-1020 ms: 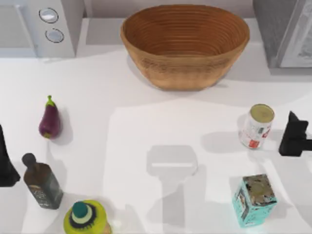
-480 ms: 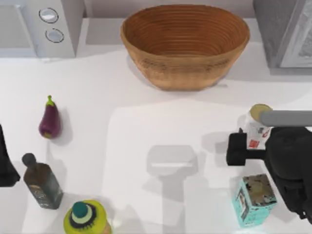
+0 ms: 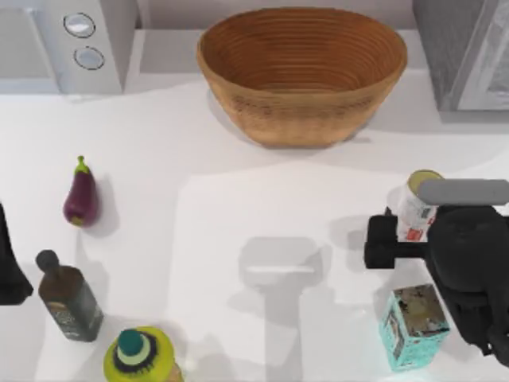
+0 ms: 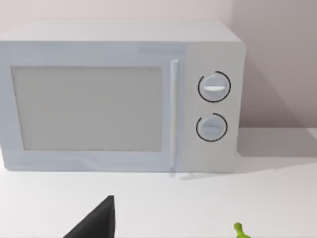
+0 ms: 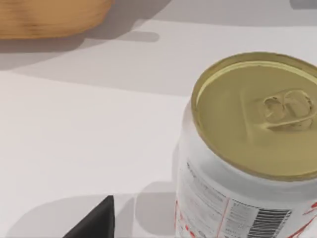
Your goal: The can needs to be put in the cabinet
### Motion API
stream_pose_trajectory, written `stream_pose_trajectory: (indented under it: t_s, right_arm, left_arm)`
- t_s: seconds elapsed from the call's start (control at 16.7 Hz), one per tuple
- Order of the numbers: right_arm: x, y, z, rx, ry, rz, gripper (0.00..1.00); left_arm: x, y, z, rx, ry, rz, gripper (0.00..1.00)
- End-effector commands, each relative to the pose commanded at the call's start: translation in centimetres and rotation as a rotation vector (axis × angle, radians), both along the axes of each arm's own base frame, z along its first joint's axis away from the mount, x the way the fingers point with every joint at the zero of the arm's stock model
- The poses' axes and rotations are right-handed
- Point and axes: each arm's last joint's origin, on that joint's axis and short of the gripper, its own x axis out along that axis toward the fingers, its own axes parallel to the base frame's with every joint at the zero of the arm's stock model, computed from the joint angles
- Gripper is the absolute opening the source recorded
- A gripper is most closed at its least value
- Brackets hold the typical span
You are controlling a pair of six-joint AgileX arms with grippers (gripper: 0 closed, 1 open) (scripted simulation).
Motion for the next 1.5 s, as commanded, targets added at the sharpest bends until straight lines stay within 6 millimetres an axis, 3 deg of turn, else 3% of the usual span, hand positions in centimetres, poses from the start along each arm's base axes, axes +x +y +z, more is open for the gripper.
stream_pose_trajectory:
  t_s: [0.36, 0.66, 1.02, 1.5]
  right_arm:
    - [2.1, 0.1, -0.3, 0.003, -0.007, -0.005, 1.00]
    - [4.7, 0.0, -2.4, -0.004, 0.005, -0.006, 1.00]
    - [5.0, 0.1, -3.1, -0.005, 0.009, 0.004, 1.00]
    - [5.0, 0.1, -3.1, -0.005, 0.009, 0.004, 0.40]
  left_arm:
    - [0.0, 0.0, 0.0, 0.000, 0.000, 0.000, 1.00]
    - [0.0, 0.0, 0.0, 0.000, 0.000, 0.000, 1.00]
    - [0.0, 0.0, 0.0, 0.000, 0.000, 0.000, 1.00]
    - [0.0, 0.0, 0.0, 0.000, 0.000, 0.000, 1.00]
